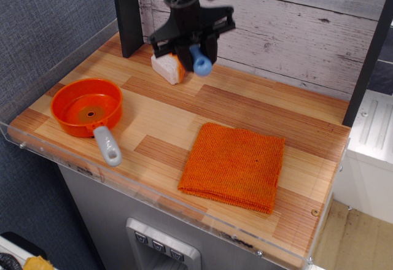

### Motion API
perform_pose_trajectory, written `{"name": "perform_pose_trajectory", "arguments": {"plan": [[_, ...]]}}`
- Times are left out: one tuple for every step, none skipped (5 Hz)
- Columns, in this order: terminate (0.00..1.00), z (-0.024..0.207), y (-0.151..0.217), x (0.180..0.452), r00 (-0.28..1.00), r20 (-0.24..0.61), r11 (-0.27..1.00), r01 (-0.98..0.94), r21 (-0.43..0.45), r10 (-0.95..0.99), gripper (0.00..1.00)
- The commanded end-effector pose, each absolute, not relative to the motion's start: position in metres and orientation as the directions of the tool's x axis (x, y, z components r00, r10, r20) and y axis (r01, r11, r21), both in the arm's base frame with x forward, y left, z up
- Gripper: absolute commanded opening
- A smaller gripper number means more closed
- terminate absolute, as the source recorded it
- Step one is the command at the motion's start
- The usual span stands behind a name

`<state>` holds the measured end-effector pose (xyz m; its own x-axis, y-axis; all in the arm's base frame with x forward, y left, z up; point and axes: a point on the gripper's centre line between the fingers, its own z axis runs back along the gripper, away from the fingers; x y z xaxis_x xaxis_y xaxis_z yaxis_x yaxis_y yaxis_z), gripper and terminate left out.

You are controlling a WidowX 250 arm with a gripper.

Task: Pick up the ice cream scoop with the blue handle resting on the orange board and place it on the countertop to the right of the piece of cheese.

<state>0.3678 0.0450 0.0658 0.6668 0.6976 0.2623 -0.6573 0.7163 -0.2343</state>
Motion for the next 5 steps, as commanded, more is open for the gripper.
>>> {"name": "perform_pose_trajectory", "arguments": {"plan": [[0.00,0.042,0.046,0.371,0.679,0.258,0.726,-0.654,-0.211,0.687,0.00],[0.00,0.029,0.045,0.371,0.684,0.237,0.723,-0.662,-0.196,0.690,0.00],[0.00,0.026,0.042,0.370,0.688,0.224,0.724,-0.662,-0.195,0.690,0.00],[0.00,0.029,0.043,0.369,0.676,0.226,0.713,-0.676,-0.189,0.701,1.00],[0.00,0.030,0.043,0.369,0.677,0.227,0.713,-0.677,-0.182,0.700,1.00]]}}
